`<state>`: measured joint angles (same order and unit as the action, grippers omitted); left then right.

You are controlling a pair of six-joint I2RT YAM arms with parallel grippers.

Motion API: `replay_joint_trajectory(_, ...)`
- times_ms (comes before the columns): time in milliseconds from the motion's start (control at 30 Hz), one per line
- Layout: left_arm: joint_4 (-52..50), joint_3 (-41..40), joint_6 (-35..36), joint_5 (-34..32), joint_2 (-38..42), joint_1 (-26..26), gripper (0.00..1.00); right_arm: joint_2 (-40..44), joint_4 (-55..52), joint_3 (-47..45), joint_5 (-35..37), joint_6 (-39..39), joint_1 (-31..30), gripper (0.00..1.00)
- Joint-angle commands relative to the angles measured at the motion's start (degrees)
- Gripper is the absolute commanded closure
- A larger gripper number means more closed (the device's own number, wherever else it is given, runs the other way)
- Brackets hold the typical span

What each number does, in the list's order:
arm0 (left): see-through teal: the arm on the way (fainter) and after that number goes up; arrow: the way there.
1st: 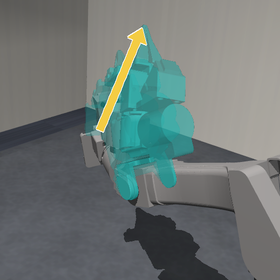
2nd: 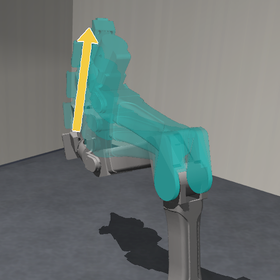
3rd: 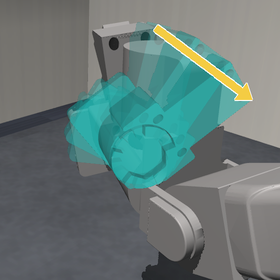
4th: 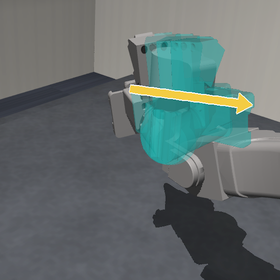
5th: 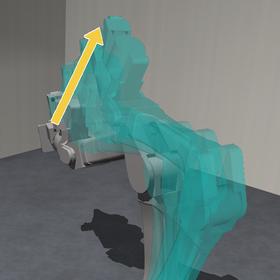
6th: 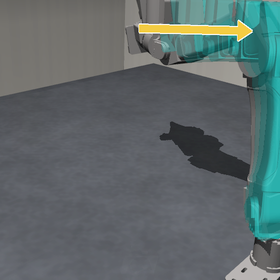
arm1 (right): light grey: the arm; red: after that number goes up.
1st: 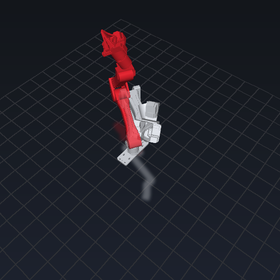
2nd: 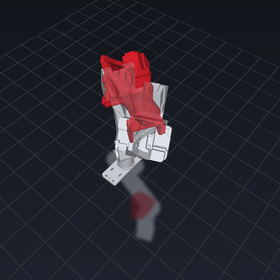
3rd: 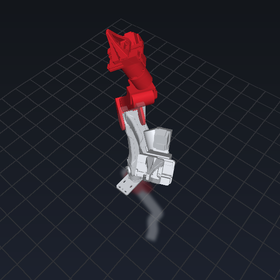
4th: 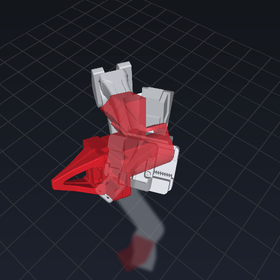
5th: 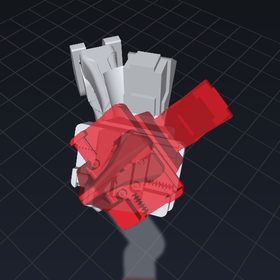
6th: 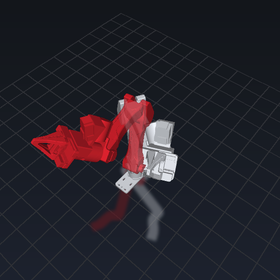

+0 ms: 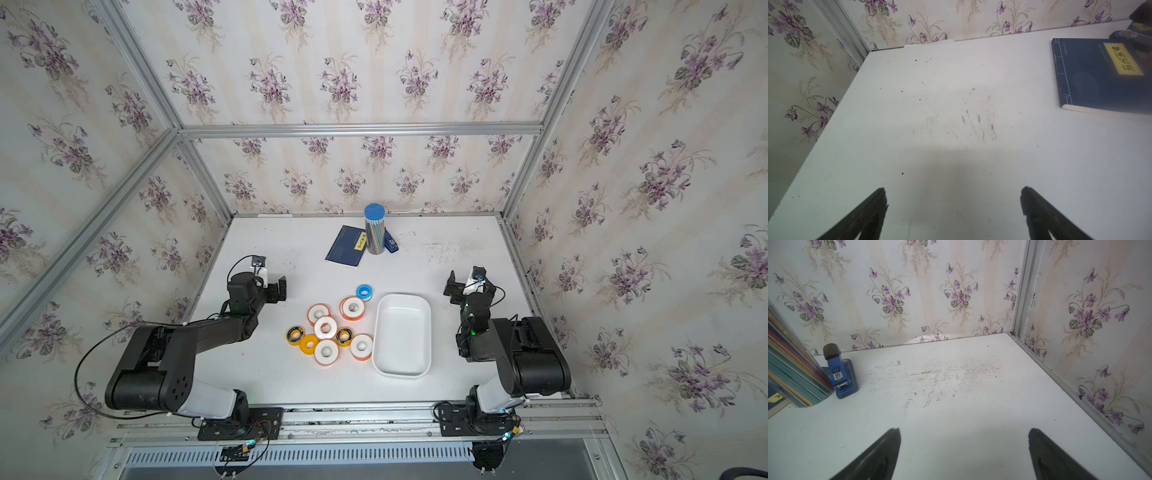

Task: Put the sealing tape into the storage box
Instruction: Adjust the storage box at the center of the board.

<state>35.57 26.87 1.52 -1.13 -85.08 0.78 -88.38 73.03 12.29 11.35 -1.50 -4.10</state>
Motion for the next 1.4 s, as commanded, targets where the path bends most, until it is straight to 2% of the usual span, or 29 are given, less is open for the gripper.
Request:
replay_joint_trajectory(0,0.84,0.03,0.52,0.07,0.09,0.02,0.0,0.19,1.32,-0.17,0.18,-0.09,-0.03,0.0)
replay_joint_trajectory(1167,1.0,0.04,0.49,-0.48,0.19,0.02,0.0,0.12,0.95,0.01,0.13,-0.17,-0.03,0.0)
replay_joint_trajectory(1233,-4.48,2.26,-1.56,-6.25,2.73,0.61,0.0,0.19,0.97,0.09,0.12,-0.17,-0.03,0.0)
replay_joint_trajectory(1300,-13.35,4.92,-3.72,-9.58,7.49,0.63,0.0,0.32,1.32,-0.18,0.18,-0.03,-0.03,0.0)
replay_joint_trajectory(1367,-15.64,4.05,-5.22,-11.06,12.28,0.89,0.0,1.98,-0.44,0.36,1.39,-0.23,-0.12,0.0)
